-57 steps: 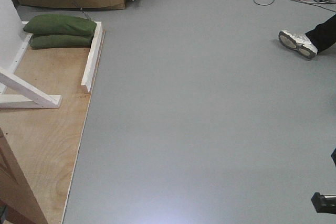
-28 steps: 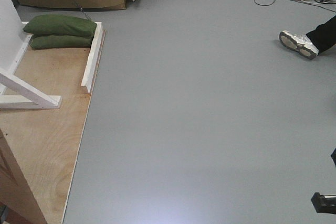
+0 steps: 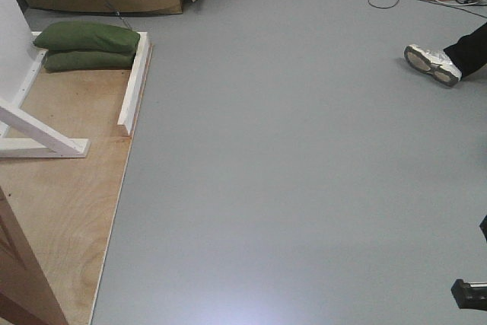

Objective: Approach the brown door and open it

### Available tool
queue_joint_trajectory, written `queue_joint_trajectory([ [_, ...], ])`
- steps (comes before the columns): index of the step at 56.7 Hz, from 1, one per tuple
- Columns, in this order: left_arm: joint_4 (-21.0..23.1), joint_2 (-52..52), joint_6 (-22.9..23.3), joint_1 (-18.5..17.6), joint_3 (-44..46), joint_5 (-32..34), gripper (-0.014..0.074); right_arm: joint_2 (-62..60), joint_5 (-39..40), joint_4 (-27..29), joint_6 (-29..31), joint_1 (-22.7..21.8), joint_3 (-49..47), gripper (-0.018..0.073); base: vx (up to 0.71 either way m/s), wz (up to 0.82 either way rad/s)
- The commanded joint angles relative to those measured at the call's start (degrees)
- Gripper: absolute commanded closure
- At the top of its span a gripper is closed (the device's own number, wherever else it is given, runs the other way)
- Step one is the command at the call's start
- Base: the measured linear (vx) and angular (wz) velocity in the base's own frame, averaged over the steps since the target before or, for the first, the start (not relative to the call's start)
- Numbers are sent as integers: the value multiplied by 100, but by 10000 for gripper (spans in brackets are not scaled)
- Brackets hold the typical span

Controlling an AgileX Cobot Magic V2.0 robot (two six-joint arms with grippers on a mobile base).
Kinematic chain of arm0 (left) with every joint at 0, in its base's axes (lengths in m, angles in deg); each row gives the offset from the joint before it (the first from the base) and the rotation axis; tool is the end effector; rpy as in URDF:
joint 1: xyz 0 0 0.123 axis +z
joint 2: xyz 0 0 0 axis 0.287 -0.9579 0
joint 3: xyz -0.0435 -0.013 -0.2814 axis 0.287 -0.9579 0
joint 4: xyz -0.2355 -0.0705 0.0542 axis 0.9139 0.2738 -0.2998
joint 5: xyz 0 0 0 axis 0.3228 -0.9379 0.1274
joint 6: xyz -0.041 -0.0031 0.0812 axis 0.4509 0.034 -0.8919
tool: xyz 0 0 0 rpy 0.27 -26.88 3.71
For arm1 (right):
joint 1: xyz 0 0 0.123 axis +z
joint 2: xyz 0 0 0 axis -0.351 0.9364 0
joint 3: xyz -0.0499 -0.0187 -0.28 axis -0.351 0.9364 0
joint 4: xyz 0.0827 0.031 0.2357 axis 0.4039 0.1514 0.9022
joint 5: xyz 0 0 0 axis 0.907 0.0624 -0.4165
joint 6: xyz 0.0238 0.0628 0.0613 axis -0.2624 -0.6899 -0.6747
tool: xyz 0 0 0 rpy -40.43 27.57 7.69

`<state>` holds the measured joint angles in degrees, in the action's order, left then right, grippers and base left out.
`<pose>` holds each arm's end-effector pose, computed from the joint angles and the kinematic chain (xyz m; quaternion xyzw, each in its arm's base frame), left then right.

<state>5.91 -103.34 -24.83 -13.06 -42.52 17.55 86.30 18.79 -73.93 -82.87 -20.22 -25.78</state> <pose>0.0593 0.0052 0.3059 0.0350 0.7775 0.0773 0.6231 0.0546 0.0008 0.1778 -0.0152 0.7785 -0.0055 0.6274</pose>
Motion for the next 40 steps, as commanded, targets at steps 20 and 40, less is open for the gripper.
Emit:
queue_joint_trajectory([
  [20, 1215, -1697, 8, 996, 1767, 4441, 603, -68, 468, -22, 31, -4, 22, 559, 0, 0],
  [40, 5675, -3239, 8, 1153, 3046, 8997, 603, -68, 468, -22, 31, -4, 22, 559, 0, 0],
])
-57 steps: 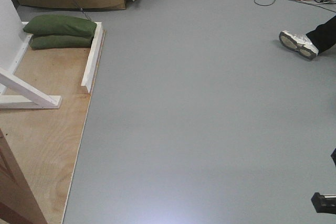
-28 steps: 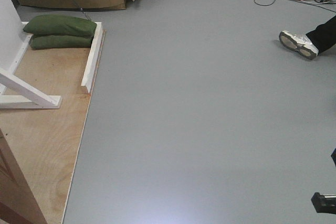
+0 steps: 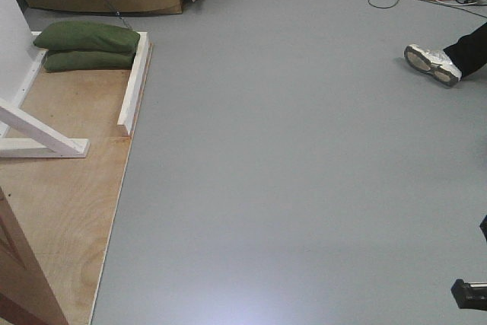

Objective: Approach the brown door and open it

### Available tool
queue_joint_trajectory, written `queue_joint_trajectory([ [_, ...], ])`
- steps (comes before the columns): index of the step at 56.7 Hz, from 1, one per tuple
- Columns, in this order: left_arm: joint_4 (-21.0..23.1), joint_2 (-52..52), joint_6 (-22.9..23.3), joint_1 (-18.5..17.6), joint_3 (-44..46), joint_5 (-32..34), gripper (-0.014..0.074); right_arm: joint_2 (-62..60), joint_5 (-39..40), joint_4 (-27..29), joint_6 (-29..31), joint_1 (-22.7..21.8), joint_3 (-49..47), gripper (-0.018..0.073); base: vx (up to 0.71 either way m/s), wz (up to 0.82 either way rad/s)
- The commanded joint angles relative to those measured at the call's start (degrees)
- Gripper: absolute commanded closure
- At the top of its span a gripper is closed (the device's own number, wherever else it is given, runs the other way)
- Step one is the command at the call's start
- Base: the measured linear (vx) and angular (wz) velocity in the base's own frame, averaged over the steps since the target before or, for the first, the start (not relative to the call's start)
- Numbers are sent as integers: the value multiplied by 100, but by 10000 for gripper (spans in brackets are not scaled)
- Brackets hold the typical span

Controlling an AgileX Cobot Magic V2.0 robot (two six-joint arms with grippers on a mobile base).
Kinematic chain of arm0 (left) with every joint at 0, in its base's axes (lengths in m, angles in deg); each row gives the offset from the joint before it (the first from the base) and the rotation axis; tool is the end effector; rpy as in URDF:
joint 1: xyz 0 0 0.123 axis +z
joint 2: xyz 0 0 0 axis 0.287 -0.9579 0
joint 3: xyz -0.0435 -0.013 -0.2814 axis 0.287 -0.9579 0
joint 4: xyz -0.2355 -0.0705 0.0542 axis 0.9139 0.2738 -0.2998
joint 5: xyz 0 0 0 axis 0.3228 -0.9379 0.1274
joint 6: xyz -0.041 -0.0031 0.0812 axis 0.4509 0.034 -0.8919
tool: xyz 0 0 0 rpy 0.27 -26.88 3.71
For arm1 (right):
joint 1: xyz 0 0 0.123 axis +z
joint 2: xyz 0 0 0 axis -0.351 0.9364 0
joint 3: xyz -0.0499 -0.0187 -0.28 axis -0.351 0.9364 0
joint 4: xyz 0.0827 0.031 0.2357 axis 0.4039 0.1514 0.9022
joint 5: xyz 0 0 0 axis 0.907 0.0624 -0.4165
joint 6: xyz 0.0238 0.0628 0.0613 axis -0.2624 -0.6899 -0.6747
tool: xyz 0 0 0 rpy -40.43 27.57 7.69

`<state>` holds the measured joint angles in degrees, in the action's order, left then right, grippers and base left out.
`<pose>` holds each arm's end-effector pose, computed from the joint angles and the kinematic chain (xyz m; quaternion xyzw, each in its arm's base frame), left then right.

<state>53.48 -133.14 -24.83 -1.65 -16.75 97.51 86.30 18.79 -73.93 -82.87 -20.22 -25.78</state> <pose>0.0936 0.0777 0.4857 -0.3627 0.1874 0.0124 0.9128 0.0546 0.0008 0.1778 -0.0152 0.7785 -0.0055 0.6274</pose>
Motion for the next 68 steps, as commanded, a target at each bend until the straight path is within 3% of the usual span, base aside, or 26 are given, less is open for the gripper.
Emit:
queue_joint_trajectory([
  [1, 1126, -309, 8, 12, 518, 1046, 603, -68, 468, -22, 31, -4, 22, 559, 0, 0],
  [5, 1630, -551, 8, 12, 726, 1055, 603, -68, 468, -22, 31, -4, 22, 559, 0, 0],
  [9, 1854, -749, 8, 12, 832, 792, 603, -68, 468, -22, 31, -4, 22, 559, 0, 0],
  [16, 2122, -891, 8, 12, 899, -298, 603, -68, 468, -22, 31, -4, 22, 559, 0, 0],
  [28, 2094, -942, 8, 7, 899, -1658, 603, -68, 468, -22, 31, -4, 22, 559, 0, 0],
  [40, 2011, -942, 8, 7, 899, -2163, 603, -68, 468, -22, 31, -4, 22, 559, 0, 0],
  [50, 1249, -937, 8, 7, 899, -2845, 603, -68, 468, -22, 31, -4, 22, 559, 0, 0],
  [68, -1080, -840, 8, 7, 899, -4099, 603, -68, 468, -22, 31, -4, 22, 559, 0, 0],
])
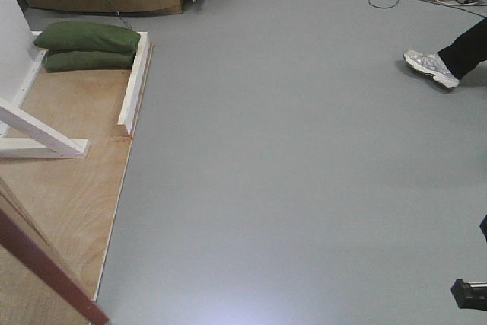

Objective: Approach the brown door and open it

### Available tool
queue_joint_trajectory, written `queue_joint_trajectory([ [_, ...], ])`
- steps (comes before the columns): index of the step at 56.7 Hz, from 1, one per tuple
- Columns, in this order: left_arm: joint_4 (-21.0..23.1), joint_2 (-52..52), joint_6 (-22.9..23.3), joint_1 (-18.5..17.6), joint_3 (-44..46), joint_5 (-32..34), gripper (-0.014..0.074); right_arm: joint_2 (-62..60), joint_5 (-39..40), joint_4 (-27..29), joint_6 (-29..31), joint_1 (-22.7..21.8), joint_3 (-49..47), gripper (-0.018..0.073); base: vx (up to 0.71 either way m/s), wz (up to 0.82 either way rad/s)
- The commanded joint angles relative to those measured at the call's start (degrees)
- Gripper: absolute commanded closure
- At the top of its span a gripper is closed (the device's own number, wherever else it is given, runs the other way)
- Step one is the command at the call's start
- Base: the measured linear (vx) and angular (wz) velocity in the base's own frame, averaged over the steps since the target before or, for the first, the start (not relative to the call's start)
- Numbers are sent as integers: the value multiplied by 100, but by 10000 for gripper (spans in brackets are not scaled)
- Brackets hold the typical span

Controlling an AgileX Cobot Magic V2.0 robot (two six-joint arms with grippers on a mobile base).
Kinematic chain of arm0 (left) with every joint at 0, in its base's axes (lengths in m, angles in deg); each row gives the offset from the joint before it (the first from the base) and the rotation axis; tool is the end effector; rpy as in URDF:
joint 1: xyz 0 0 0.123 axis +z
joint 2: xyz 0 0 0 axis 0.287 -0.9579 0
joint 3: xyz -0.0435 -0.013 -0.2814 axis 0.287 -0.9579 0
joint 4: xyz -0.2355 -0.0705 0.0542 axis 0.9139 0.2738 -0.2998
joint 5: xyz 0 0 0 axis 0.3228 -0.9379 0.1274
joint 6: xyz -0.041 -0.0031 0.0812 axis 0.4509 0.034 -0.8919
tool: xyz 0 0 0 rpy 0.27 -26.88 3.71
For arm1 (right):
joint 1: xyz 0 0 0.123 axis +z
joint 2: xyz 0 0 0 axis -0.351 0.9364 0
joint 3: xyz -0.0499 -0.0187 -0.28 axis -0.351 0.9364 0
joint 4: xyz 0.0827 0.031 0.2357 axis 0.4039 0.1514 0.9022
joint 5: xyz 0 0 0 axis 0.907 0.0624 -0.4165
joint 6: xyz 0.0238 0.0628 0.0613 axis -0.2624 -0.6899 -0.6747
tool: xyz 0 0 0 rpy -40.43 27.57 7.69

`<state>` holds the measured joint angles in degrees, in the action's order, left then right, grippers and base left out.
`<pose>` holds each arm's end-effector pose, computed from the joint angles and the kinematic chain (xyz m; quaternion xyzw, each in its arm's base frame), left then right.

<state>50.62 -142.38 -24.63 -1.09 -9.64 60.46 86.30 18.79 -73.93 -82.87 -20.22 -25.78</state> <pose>0.1795 0.0657 0.4730 -0.3004 0.4838 -0.0876 0.8173 0.0546 0.0008 0.1778 -0.0152 0.7785 -0.0055 0.6274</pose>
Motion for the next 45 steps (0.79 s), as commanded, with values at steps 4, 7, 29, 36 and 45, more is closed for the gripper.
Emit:
queue_joint_trajectory([
  [4, -1297, 84, -12, -49, 188, -415, 603, -68, 468, -22, 31, -4, 22, 559, 0, 0],
  [7, -1638, 84, -12, -49, 193, -379, 603, -68, 468, -22, 31, -4, 22, 559, 0, 0],
  [29, -3193, -1316, -12, -67, 1303, -196, 603, -68, 468, -22, 31, -4, 22, 559, 0, 0],
  [36, -3199, -1625, -12, -89, 1394, -115, 603, -68, 468, -22, 31, -4, 22, 559, 0, 0],
  [45, -3187, -1964, -12, -333, 1682, -113, 603, -68, 468, -22, 31, -4, 22, 559, 0, 0],
])
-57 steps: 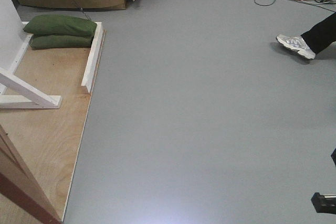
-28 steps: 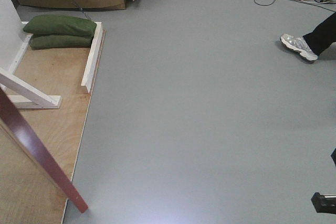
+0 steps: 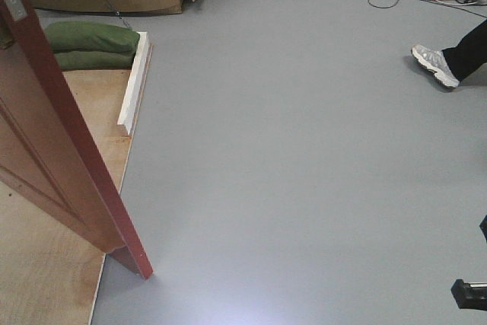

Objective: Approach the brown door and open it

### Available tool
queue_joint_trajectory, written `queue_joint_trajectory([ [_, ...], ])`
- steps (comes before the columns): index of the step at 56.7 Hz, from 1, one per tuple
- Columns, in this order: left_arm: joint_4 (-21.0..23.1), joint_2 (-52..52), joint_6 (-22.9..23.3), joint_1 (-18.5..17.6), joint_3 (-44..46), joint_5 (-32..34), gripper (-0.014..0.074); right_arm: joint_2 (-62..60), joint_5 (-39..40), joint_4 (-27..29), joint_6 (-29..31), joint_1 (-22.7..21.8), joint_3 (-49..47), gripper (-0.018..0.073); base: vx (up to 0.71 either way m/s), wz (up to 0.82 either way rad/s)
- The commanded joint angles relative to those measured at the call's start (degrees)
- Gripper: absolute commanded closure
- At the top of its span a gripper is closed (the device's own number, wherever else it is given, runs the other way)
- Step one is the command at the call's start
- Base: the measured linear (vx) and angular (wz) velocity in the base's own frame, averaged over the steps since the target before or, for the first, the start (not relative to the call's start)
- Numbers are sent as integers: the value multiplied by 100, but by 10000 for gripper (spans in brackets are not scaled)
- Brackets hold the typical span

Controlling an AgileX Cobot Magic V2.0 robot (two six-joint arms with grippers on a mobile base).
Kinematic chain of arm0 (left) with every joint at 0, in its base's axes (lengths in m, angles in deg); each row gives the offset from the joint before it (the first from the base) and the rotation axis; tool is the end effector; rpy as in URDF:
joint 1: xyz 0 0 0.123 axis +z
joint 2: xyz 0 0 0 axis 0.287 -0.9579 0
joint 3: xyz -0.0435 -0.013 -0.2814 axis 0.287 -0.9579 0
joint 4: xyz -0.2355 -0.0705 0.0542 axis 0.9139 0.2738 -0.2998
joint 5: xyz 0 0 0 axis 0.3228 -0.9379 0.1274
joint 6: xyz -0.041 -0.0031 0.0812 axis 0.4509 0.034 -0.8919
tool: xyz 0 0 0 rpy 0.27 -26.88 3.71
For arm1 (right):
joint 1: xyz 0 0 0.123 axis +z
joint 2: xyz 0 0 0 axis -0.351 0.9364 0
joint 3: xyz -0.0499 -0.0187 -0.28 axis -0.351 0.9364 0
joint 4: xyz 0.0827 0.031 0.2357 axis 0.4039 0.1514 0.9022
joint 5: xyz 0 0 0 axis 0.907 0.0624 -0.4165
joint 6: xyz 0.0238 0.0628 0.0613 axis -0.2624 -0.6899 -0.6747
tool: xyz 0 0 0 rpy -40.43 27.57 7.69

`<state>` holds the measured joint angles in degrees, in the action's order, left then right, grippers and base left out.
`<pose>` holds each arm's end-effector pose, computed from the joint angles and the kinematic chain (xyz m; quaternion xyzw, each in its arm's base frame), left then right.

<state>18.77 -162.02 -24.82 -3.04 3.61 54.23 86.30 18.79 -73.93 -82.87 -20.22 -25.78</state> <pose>0.2851 0.0717 0.4632 -0.1017 0.6227 0.0796 0.7717 0.0546 0.0008 0.1778 -0.0152 0.7785 -0.0055 0.6274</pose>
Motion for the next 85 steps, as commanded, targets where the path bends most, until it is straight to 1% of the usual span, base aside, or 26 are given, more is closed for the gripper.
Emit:
queue_joint_trajectory([
  [1, -1, -36, 6, -158, 388, 509, 603, -68, 468, -22, 31, -4, 22, 559, 0, 0],
  [4, -1, -186, 6, -228, 530, 509, 603, -68, 468, -22, 31, -4, 22, 559, 0, 0],
  [13, 2, -589, 6, -616, 978, 504, 603, -68, 468, -22, 31, -4, 22, 559, 0, 0],
  [20, 2, -862, 6, -834, 1266, 504, 603, -68, 468, -22, 31, -4, 22, 559, 0, 0],
  [29, 2, -1025, 6, -1075, 1370, 500, 603, -68, 468, -22, 31, -4, 22, 559, 0, 0],
  [33, 2, -1025, 6, -1079, 1365, 429, 603, -68, 468, -22, 31, -4, 22, 559, 0, 0],
  [85, 2, -1025, 6, -1073, 1359, 428, 603, -68, 468, -22, 31, -4, 22, 559, 0, 0],
])
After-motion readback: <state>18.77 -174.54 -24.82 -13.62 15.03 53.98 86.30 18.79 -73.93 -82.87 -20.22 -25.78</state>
